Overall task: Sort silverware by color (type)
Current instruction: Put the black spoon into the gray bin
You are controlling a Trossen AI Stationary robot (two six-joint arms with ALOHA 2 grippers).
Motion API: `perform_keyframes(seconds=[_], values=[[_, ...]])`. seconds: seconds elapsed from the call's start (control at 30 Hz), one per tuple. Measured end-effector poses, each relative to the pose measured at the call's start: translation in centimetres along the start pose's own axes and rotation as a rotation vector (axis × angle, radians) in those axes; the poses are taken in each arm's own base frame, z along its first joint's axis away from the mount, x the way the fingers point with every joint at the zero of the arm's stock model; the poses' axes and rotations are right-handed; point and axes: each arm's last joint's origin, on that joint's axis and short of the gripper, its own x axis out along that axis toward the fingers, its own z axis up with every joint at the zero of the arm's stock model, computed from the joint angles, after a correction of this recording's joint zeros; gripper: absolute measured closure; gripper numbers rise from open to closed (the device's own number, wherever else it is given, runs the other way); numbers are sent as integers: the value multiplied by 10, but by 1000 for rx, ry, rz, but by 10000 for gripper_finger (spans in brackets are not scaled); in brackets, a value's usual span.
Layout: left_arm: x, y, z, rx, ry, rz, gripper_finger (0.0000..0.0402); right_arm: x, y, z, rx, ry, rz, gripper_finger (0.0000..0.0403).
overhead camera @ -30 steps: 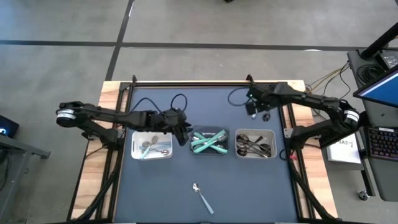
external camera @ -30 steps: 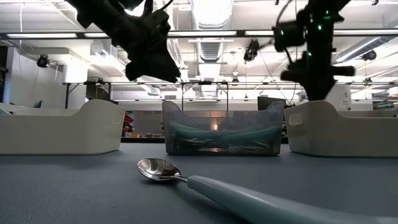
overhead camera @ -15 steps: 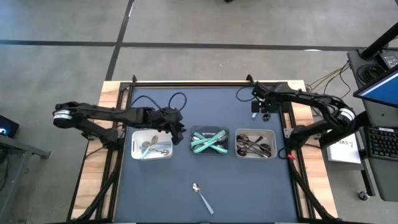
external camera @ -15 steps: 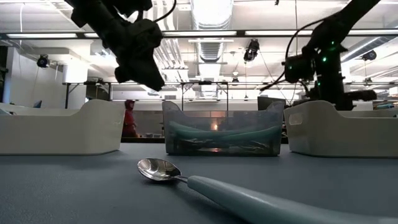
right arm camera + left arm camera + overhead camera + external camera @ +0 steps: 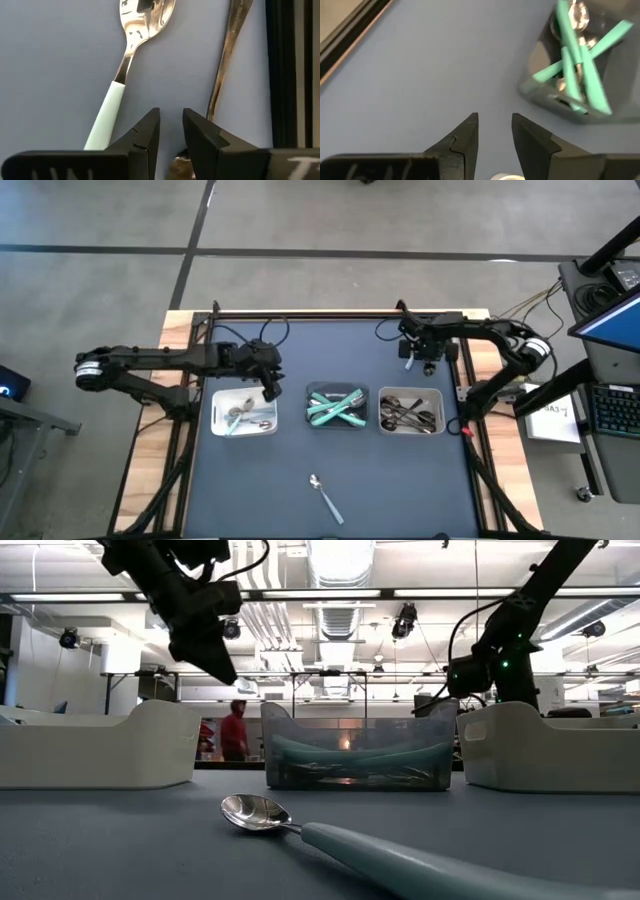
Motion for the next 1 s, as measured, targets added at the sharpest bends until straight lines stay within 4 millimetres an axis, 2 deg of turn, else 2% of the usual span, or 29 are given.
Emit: perform_keyframes(seconds=[0.13, 0.33, 0.47, 0.77, 1.0], values=[[-3, 11, -1, 22, 20, 30, 302, -6, 2, 2, 22, -11, 15, 321], [-4, 26, 1, 69, 22, 70, 302, -27, -2, 8, 76, -98, 99, 321], [-2, 33, 3, 80, 17, 80, 302, -30, -6, 9, 98, -113, 95, 321], [-2, 41, 4, 84, 13, 85, 302, -18, -5, 10, 128, -75, 48, 321], [-2, 42, 4, 81, 13, 85, 302, -16, -5, 10, 127, -71, 41, 321]])
